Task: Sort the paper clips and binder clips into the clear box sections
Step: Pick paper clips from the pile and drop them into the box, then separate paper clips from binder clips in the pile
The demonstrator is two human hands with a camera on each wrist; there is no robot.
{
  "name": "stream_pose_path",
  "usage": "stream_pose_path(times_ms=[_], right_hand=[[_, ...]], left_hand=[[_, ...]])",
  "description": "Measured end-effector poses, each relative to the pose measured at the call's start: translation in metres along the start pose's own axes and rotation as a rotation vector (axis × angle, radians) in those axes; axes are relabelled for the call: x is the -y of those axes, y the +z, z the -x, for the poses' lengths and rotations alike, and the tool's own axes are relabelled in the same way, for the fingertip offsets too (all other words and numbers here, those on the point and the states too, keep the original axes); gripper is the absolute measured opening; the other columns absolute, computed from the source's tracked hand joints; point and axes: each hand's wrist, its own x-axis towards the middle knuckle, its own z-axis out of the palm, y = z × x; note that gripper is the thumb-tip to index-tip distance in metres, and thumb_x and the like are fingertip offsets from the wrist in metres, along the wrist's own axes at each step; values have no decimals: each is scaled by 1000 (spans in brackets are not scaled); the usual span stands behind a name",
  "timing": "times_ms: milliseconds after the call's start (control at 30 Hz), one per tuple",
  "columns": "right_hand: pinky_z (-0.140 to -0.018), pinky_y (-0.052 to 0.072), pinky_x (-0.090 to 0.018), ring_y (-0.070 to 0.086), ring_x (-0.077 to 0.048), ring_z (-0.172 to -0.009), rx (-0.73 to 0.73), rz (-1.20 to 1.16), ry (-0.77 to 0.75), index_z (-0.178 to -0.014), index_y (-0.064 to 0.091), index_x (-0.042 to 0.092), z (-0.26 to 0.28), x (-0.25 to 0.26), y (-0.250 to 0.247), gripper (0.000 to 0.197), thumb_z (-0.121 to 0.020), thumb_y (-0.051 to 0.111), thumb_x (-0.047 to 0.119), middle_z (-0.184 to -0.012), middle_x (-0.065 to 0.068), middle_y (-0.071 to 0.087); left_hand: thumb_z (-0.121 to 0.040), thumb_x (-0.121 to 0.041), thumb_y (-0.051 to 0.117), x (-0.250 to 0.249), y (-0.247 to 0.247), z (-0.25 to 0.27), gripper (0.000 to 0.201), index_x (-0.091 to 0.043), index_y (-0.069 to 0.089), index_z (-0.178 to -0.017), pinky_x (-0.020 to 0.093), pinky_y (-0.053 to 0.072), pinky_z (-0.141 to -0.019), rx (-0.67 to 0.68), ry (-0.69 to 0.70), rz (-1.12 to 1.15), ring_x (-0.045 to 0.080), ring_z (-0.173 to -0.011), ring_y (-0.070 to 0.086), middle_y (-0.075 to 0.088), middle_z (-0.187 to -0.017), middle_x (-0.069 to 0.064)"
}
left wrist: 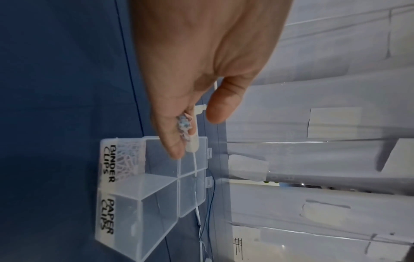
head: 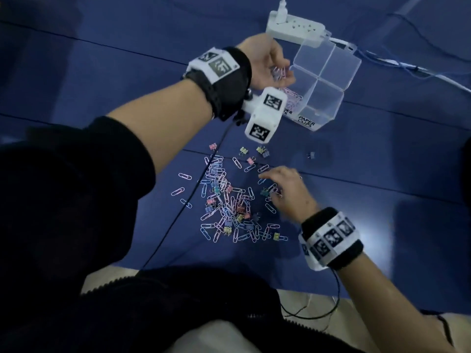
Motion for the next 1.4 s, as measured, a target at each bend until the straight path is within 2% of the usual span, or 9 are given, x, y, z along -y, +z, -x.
stream_pose_path(times_ms=[167,367,467,600,767,800,867,1033,1400], right_hand=[[-98,15,-11,36,-25,-121,33,-11,7,-130,47,9,-6,-2,8,51,-82,56,-5,-132,-9,44],[-103,26,-27,38,-28,-117,-6,-26,79,-128,49,7,-17,-8,-3,45,-83,60,5,-125,-14,48],[-106,27,-30,35,-27,-120,37,17,112,-131,45,7,-21,-3,-2,41,-90,51,14,-129,-12,43],[-103,30,-31,38,-26,-119,53,88,178,-123,47,4,-26,7,0,40,-88,57,21,-126,-12,42],[-96,36,-34,46,-30,-111,42,72,184,-114,52,0,-29,10,1,27,-88,55,9,-121,-14,46],[-94,38,-35,47,-30,-109,35,77,169,-108,55,-1,-29,10,2,22,-88,54,8,-118,-14,47],[-90,42,-36,49,-30,-105,37,122,123,-99,58,-3,-29,11,4,15,-89,51,6,-114,-14,51],[-88,41,-38,52,-30,-104,17,259,46,-98,58,2,-24,9,7,18,-90,49,16,-108,-13,58],[-92,37,-35,45,-30,-106,-55,213,92,-99,56,3,-19,12,26,21,-80,51,-3,-110,-15,54]], left_hand=[[-71,16,24,-6,20,-15,26,-5,40,-69,46,42,-101,5,-56,41,33,-121,43,40,-113,15],[-43,11,31,3,32,-22,31,-15,27,-59,29,39,-63,-9,17,-69,18,-60,26,36,-84,7],[-54,6,36,5,37,-20,22,-4,39,-72,52,34,-101,13,-14,6,43,-138,24,24,-146,13],[-42,-3,42,8,46,-15,109,-2,12,-146,65,12,-107,0,-29,-132,43,-143,-11,-10,-158,13],[-62,-4,45,14,42,-23,79,1,28,-139,46,21,-114,44,48,-262,29,-145,1,15,-156,10],[-63,-7,46,14,41,-21,54,3,45,-116,33,36,-104,64,67,-311,26,-119,51,41,-142,5],[-67,-2,48,12,38,-20,14,-12,44,-75,17,36,-60,57,144,-487,15,-61,33,51,-79,0],[-86,4,45,39,-2,2,27,-18,53,-72,12,41,-44,56,388,-1239,-3,-37,49,58,-58,-6],[-89,3,45,131,-76,17,40,-10,51,-126,34,42,-95,116,300,-2158,28,-118,48,49,-128,11]])
